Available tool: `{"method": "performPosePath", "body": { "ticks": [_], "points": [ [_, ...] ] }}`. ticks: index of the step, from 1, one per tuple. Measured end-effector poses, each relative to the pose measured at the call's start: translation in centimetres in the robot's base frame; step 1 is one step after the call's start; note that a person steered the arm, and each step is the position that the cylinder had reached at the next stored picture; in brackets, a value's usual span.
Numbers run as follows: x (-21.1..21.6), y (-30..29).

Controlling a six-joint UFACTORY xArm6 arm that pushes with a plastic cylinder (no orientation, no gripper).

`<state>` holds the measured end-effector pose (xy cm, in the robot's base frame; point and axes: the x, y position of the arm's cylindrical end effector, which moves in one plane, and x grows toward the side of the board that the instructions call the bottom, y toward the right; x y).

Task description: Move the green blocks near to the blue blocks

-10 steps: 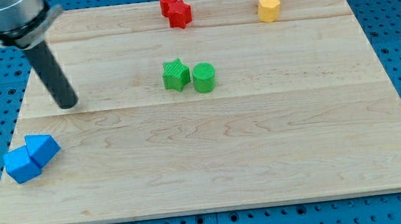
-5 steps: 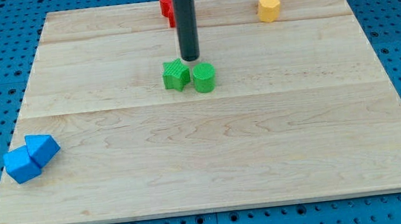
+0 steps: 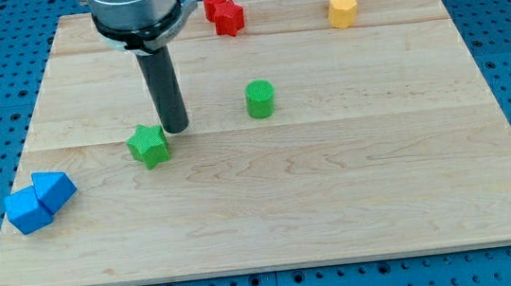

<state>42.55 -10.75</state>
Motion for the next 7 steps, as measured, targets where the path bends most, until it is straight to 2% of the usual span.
{"method": "performPosePath", "body": {
  "ticks": [1,2,3,4,5,6,7],
  "points": [
    [2.2,-3.5],
    [5.6,-3.5],
    [5.0,1.3],
    [8.1,1.7],
    [8.5,-3.5],
    [8.5,-4.1],
    [7.8,5.1]
  ]
}}
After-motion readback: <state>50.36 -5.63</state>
